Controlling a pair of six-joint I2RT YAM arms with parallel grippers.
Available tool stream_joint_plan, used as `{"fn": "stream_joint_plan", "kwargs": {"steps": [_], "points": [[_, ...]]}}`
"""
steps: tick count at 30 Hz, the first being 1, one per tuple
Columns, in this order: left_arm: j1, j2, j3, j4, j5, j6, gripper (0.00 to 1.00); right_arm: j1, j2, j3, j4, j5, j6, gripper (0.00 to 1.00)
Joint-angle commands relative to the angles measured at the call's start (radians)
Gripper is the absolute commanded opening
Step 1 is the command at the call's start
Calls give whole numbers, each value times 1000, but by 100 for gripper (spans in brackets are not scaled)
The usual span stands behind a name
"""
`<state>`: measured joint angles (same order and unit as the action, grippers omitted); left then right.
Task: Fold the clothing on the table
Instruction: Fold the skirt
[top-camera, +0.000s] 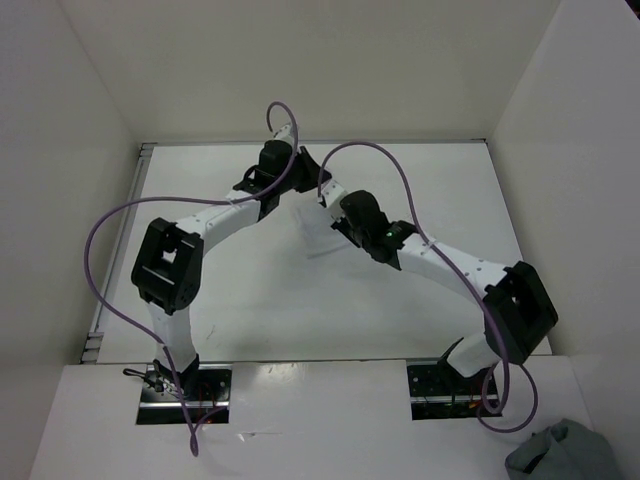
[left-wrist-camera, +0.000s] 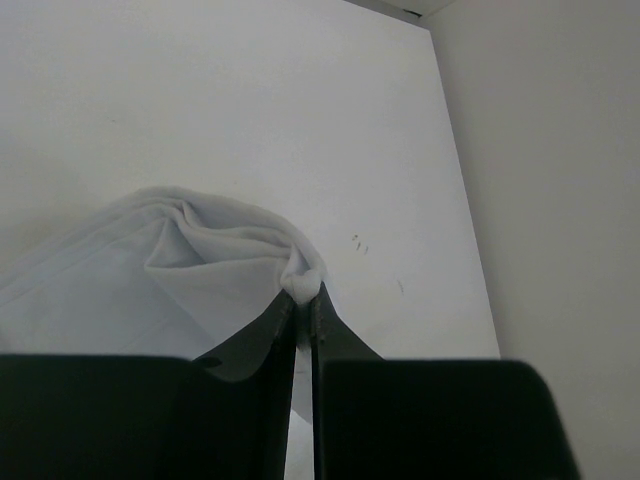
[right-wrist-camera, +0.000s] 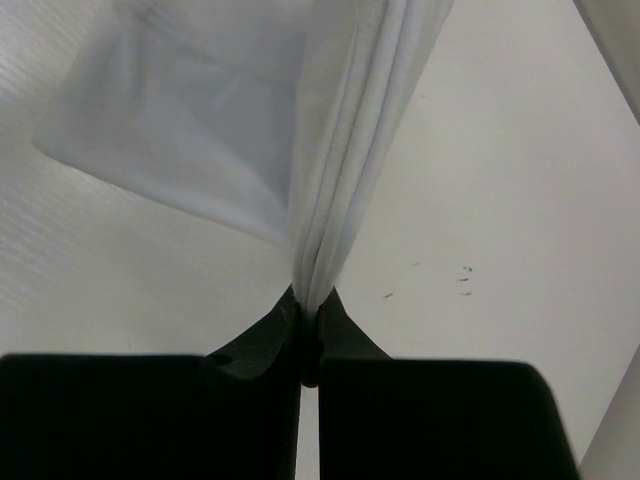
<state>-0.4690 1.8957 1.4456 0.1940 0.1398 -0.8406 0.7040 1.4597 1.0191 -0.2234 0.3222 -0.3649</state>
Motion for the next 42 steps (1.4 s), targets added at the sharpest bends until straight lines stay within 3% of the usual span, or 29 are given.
{"fn": "stream_joint_plan", "kwargs": {"steps": [1, 12, 16, 21, 24, 27, 28, 29, 32, 34, 38, 40, 42], "points": [[38, 38, 7, 82, 24, 9, 12, 18, 54, 96, 4, 14, -2, 0], [119, 161, 72, 93, 127, -32, 16, 121, 266, 209, 53, 55, 18, 0], [144, 180, 93, 84, 138, -32, 22, 166, 341, 236, 73, 77, 37, 0], [176, 201, 125, 49, 168, -12, 50, 196, 462, 335, 82, 121, 84, 0], [213, 201, 134, 39, 159, -2, 60, 231, 484, 363, 94, 55, 57, 6], [253, 162, 102, 30, 159, -2, 74, 265, 452, 342, 105, -13, 29, 27], [262, 149, 93, 19, 159, -2, 78, 265, 433, 308, 105, -38, 29, 42], [271, 135, 79, 19, 146, 12, 87, 265, 412, 291, 117, -58, 29, 50], [305, 80, 47, 10, 130, 23, 93, 217, 277, 231, 162, -159, 87, 72], [319, 62, 36, -11, 130, 23, 95, 128, 150, 222, 148, -311, 141, 81], [328, -53, -40, 5, 162, 43, 95, -7, 56, 291, 46, -442, 165, 80], [288, -137, -94, 56, 211, 66, 90, -90, 19, 268, 36, -521, 155, 71], [261, -188, -168, 80, 266, 92, 79, -138, 10, 213, 53, -560, 168, 36]]}}
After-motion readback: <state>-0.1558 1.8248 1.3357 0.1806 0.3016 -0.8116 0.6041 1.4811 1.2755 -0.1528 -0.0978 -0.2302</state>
